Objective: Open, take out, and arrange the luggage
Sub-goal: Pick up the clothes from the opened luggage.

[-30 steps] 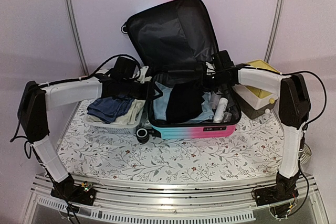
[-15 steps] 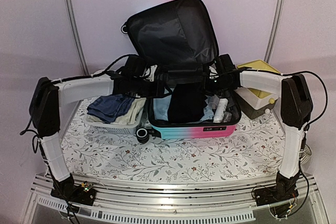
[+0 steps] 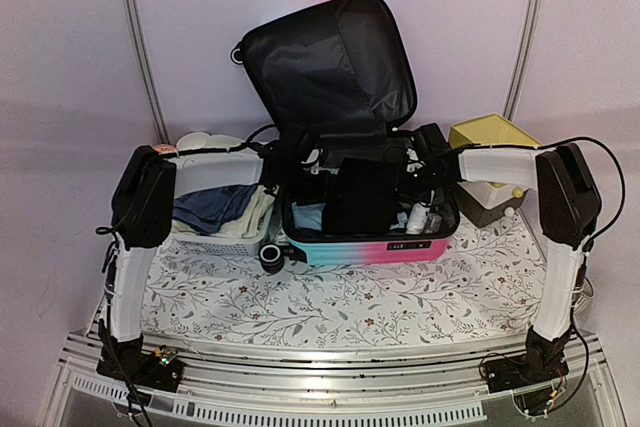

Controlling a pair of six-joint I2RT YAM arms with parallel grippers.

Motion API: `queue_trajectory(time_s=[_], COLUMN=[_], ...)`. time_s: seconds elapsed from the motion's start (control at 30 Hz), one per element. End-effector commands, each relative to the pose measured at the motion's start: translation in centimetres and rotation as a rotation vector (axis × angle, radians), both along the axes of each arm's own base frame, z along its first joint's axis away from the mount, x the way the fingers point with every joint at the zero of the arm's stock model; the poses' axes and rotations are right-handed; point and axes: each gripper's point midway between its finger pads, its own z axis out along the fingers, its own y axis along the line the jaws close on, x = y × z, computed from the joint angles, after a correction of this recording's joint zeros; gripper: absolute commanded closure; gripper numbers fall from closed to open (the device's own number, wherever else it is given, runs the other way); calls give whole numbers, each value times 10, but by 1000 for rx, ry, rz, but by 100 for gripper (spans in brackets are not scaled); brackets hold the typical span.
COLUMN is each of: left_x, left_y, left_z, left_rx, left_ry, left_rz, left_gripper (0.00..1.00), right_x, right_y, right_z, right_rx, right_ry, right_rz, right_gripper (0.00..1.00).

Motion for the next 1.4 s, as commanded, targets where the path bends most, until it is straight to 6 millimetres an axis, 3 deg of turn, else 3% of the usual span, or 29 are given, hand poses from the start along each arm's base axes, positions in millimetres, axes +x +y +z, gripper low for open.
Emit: queue_trajectory(time_s=[0.0,0.1,0.17,0.2,0.3,0.4,0.73,0.97,1.17,1.23,1.37], left_x=[2,0,-3,-4,-9,-13,1,-17,-25,-30,-47], left_y=[5,-6,-16,-20,-31,-36,8,35,86,104,132], left_z=[-22,-28,-30,-29,-24,-14,60,71,75,94,111], left_rx=[62,30,-1,-21,-81,-112,64,166,218,188,145], left_ry=[41,69,89,96,107,90,-117,-86,-28,-28,-13], left_rz=[56,10,-25,-43,-96,-131,-58,-53,-11,4,16], left_gripper=[39,42,49,54,83,100,100,100,100,100,100], right_x=[-3,-3,-3,-2,-2,-3,-10,-16,-14,-12,-13], right_y=[-12,-13,-12,-13,-9,0,45,99,144,153,172], right_z=[-8,-8,-8,-8,-7,2,34,29,17,18,30], right_rx=[-29,-31,-33,-32,-16,31,81,108,127,137,189], right_ry=[8,2,0,1,-1,-9,-68,-52,-43,-50,-78], right_rz=[-29,-30,-28,-28,-20,8,100,189,239,239,265], right_gripper=[97,97,97,97,97,97,97,97,97,97,97])
